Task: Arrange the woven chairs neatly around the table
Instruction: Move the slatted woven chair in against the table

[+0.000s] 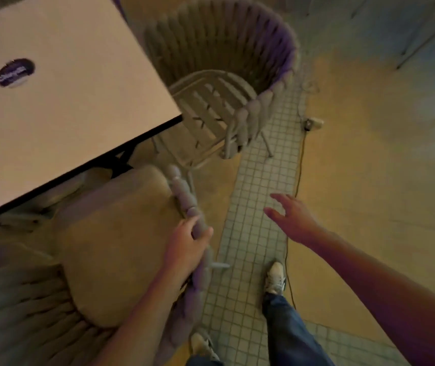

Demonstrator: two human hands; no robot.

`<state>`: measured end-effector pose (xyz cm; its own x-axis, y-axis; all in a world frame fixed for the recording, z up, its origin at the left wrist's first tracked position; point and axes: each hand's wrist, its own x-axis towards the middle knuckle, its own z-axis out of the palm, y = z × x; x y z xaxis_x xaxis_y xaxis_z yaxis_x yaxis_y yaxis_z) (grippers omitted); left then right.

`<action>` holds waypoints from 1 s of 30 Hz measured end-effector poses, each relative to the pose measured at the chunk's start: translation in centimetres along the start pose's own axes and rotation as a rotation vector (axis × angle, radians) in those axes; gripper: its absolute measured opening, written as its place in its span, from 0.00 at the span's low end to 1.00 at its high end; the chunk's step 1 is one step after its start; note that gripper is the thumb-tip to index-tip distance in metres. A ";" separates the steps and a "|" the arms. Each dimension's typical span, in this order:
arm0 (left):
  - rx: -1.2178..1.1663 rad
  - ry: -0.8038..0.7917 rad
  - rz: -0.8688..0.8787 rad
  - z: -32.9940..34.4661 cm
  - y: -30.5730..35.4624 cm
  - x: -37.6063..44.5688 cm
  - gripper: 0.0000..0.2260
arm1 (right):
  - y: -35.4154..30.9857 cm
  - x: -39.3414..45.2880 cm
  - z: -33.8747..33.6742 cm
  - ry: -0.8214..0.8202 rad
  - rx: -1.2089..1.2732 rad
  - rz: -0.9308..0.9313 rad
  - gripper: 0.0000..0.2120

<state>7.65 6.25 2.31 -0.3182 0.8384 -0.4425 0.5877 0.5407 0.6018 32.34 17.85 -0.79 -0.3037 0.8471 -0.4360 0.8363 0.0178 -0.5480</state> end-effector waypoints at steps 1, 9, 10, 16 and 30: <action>-0.072 -0.020 -0.037 1.5 2.1 0.9 0.22 | 2.1 0.1 -1.9 -0.018 0.030 0.038 0.30; -0.295 -0.082 -0.200 7.9 16.6 7.7 0.21 | 12.4 3.2 -15.1 -0.015 0.193 0.225 0.27; -0.306 -0.079 -0.204 8.0 17.8 8.6 0.21 | 12.6 4.0 -16.0 -0.003 0.212 0.225 0.27; -0.344 -0.046 -0.163 8.6 27.0 17.1 0.21 | 12.1 13.9 -22.1 -0.006 0.304 0.206 0.28; -0.765 0.116 -0.332 6.8 47.1 41.0 0.10 | 11.6 38.6 -43.0 0.007 0.337 0.063 0.26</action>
<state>27.34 65.65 7.98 -0.4850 0.6064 -0.6301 -0.2028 0.6229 0.7556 49.98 73.60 6.72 -0.2520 0.8449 -0.4719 0.6552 -0.2099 -0.7257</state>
